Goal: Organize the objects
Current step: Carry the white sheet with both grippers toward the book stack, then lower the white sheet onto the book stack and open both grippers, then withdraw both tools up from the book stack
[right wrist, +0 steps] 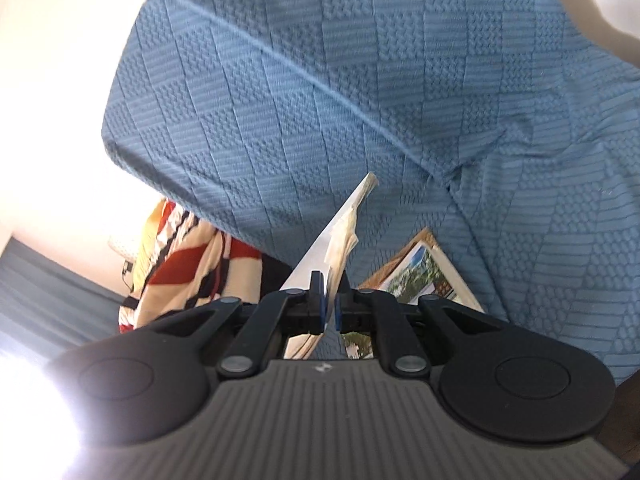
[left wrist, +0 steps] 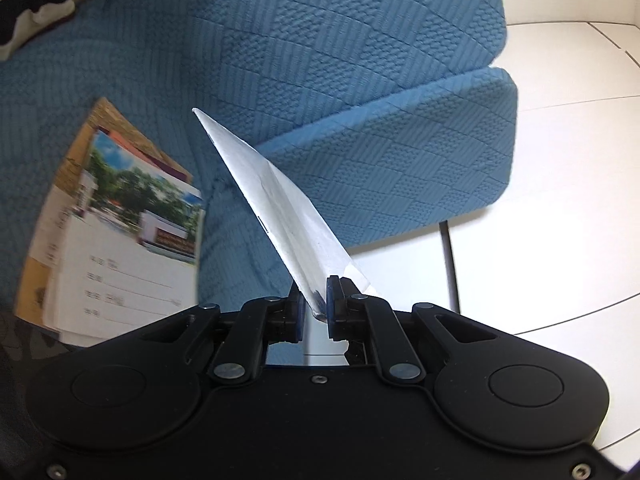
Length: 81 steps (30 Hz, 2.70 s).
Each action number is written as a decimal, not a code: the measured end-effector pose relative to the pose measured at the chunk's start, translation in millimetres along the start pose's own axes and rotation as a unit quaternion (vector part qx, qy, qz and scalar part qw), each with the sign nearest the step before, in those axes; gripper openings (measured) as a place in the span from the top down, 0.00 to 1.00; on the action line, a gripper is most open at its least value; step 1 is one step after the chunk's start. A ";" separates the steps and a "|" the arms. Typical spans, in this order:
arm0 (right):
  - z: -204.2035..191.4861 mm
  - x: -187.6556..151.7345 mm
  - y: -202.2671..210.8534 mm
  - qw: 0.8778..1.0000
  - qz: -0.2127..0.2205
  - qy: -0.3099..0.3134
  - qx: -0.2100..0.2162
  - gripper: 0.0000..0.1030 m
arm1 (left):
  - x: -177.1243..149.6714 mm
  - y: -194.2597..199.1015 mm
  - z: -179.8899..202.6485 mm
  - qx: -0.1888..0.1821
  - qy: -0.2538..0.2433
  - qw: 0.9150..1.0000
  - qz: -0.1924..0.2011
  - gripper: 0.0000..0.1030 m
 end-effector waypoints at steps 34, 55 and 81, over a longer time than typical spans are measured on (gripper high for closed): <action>42.5 -96.1 -85.5 0.985 -0.124 0.088 -0.085 0.83 | 6.4 -42.5 -124.8 0.175 -0.028 0.984 0.009 0.90; -23.9 -52.7 1.3 0.977 -0.089 0.167 -0.095 0.65 | -30.3 15.2 -31.0 0.181 -0.156 0.969 0.063 0.51; -115.2 -59.6 121.9 0.957 0.011 0.278 -0.087 0.65 | -102.1 101.8 54.4 0.168 -0.280 0.938 0.116 0.25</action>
Point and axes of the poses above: each gripper's, at about its wrist camera, not at the fingertips, and y roughly against the way its jaws point, z to its right, x to its top, the point moved 3 cm from there along -y, roughly the way its jaws point, and after that the axes turned 14 degrees about y, right-handed, at the moved point
